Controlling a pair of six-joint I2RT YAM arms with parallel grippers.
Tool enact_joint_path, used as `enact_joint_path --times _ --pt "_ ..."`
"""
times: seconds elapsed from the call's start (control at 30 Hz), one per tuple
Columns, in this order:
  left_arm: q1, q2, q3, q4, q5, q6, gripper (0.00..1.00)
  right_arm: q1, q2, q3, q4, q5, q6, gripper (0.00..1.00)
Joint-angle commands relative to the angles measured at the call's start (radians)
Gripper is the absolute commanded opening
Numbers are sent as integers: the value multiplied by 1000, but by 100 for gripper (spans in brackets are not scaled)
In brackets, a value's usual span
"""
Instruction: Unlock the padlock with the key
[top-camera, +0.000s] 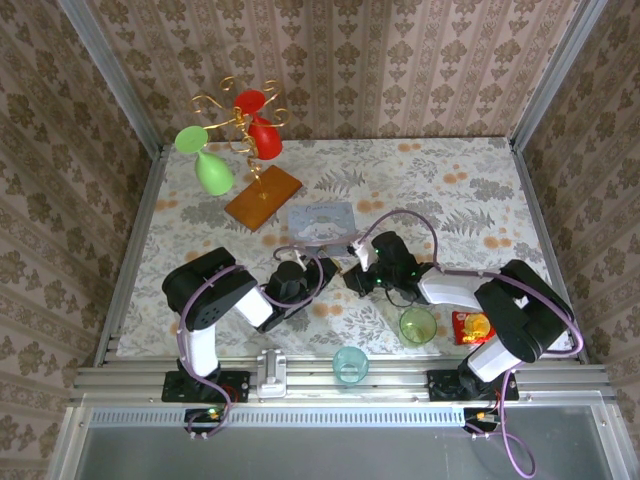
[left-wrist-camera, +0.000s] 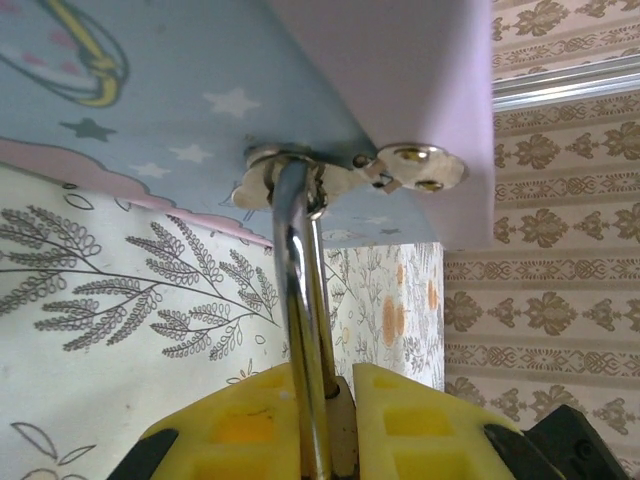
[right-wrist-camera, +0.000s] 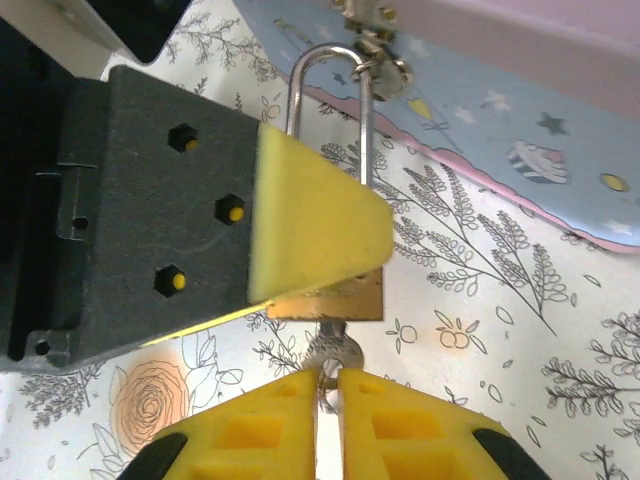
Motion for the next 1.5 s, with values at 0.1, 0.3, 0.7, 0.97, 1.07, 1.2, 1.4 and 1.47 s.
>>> enact_joint_path --times 0.1,0.3,0.7,0.97,1.07,1.2,1.4,1.47 --pt "8 -13 -13 62 9 14 7 -59 0 -22 103 -228 105 15" --pt "9 -18 -18 62 9 8 6 9 -28 -10 -1 10 20 36" --pt "1 -32 1 62 32 -20 2 228 48 75 -73 525 -191 40" --pt "4 -30 7 61 67 -43 2 325 120 117 -23 762 -288 29" --pt "-5 -17 5 61 58 -51 2 329 123 124 -25 753 -284 20" --pt "-6 -24 2 60 55 -39 7 320 110 112 -35 683 -273 14" --pt "-2 -20 -16 62 43 -41 10 219 43 52 -5 362 -158 13" --pt "1 -22 -22 62 44 -39 11 158 35 44 5 219 -107 13"
